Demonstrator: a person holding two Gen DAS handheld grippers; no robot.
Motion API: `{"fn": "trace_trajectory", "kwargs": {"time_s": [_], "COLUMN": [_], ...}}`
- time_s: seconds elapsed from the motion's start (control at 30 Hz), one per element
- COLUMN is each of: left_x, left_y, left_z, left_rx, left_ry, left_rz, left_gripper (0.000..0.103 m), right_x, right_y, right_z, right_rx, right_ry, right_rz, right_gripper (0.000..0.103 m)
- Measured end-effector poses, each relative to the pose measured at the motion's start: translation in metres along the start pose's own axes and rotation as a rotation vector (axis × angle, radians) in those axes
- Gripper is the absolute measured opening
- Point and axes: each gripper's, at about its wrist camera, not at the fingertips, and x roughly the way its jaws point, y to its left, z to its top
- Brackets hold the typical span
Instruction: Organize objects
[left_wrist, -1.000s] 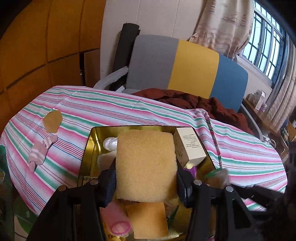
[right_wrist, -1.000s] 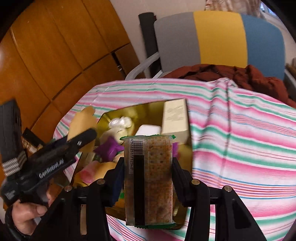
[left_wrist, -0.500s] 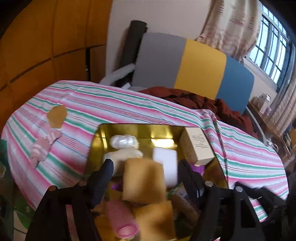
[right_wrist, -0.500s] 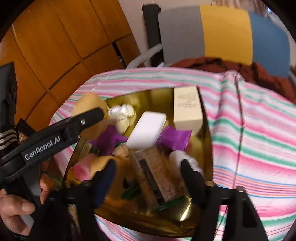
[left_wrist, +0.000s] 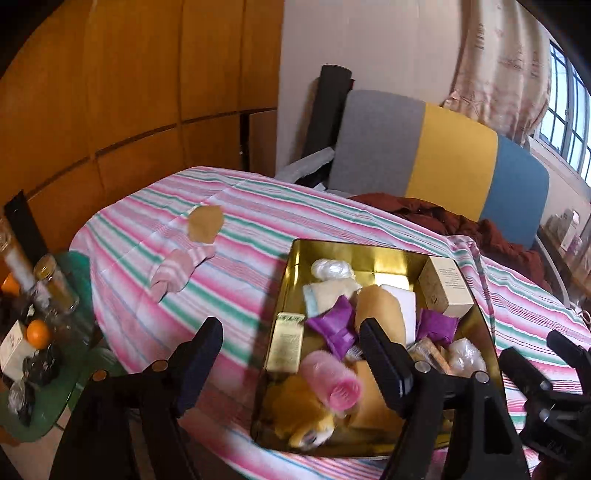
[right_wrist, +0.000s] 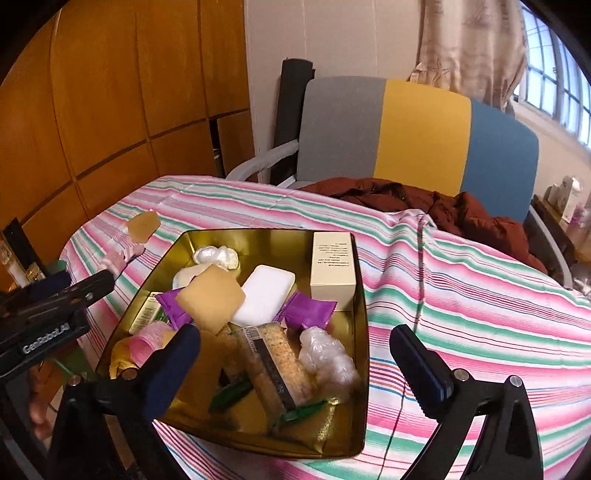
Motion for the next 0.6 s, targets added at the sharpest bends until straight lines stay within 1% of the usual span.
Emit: {"fn": "trace_trajectory", "kwargs": {"time_s": [0.1, 0.17, 0.23, 0.27, 0.3, 0.33, 0.37, 0.43, 0.53, 0.6], "left_x": [-0.007, -0.01, -0.012, -0.012, -0.013, -0.016, -0.017, -0.02, -0.024, -0.023], "left_y": [0.002, 0.003, 0.0, 0.001, 0.0, -0.002, -0.004, -0.008, -0.014, -0.02], "left_z": [-0.006, -0.01, -0.012, -0.013, -0.015, -0.017, -0.018, -0.022, -0.024, -0.025], "left_rx": [0.011, 0.006, 0.013, 0.004, -0.001, 0.009, 0.012, 0.001, 0.019, 0.039], "left_ry": [-0.021, -0.018, -0.015, -0.006, -0.007, -0.019, -0.029, -0.041, -0.049, -0.039], "left_rz": [0.034, 0.026, 0.023, 0.008, -0.023, -0.024, -0.023, -0.055, -0.063, -0.066], "left_gripper": [0.077, 0.074, 0.074, 0.071, 0.066, 0.064, 0.06, 0.06, 0.06, 0.06], "right_x": [-0.008, -0.011, -0.014, -0.016, -0.019, -0.021, -0.022, -0.025, -0.026, -0.026], "right_y": [-0.002, -0.004, -0.006, -0.006, -0.006, -0.006, -0.006, -0.006, -0.007, -0.007], "right_z": [-0.003, -0.005, -0.008, -0.009, -0.011, -0.011, -0.012, -0.014, -0.016, -0.017], "right_rx": [0.023, 0.037, 0.05, 0.052, 0.052, 0.054, 0.055, 0.052, 0.055, 0.055], "right_ry": [-0.017, -0.019, -0.022, -0.025, -0.031, -0.035, -0.038, -0.042, -0.036, -0.034], "right_rz": [-0.011, -0.013, -0.01, -0.009, -0.011, -0.012, -0.012, -0.017, -0.017, -0.021], "right_gripper": [0.103, 0.103, 0.103, 0.103, 0.103, 0.103, 0.103, 0.103, 0.103, 0.103]}}
